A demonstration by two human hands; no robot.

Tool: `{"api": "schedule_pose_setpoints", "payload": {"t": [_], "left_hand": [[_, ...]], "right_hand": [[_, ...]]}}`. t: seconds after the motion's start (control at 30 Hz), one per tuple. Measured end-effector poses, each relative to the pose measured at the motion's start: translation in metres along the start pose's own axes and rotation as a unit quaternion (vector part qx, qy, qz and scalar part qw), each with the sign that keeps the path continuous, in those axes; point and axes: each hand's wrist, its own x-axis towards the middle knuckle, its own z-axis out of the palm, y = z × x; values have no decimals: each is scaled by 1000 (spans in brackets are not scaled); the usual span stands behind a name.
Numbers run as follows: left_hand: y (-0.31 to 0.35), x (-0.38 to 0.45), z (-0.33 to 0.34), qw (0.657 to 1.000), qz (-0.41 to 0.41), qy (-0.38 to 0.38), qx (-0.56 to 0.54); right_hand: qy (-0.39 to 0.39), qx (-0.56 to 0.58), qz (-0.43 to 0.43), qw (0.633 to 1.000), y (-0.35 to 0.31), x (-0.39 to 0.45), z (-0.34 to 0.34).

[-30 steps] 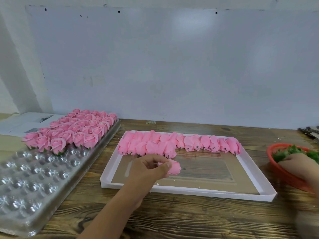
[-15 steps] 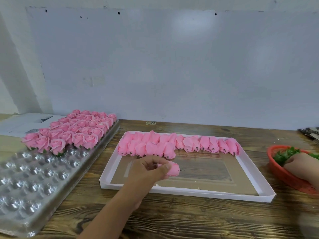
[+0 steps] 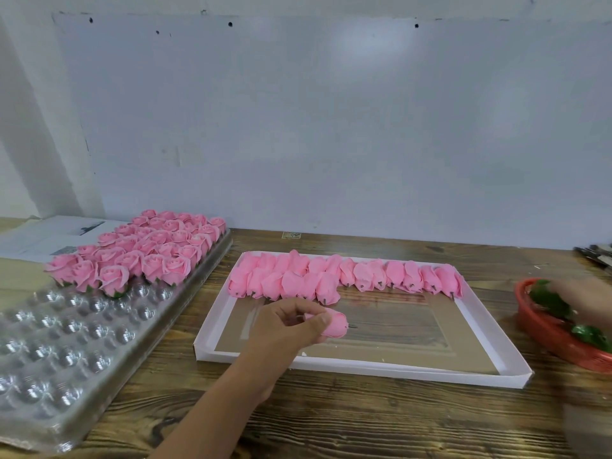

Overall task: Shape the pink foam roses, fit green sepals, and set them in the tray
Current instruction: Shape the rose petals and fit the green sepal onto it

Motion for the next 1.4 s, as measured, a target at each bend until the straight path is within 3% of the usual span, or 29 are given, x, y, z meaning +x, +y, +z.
{"api": "schedule_pose_setpoints", "payload": {"t": [0.13,0.33,0.57,0.7,0.93,1.4], "left_hand": [[1,-1,1,1000,-4,0,-4],[2,-1,1,1000,-4,-4,-3],[1,-1,1,1000,-6,-8,-8],[2,-1,1,1000,-6,-12,-13],[1,-1,1,1000,-6,-13,-23],[4,-2,2,1000,-9,-4,-23]], "right_hand": [[4,12,19,1000,28,49,8],[34,69,16,997,45,30,10],[36,242,50,968,28,-1,6],[19,195,27,980,22,-16,-1],[33,218,32,975,24,-2,2],[69,56,-4,996,35,24,7]]}}
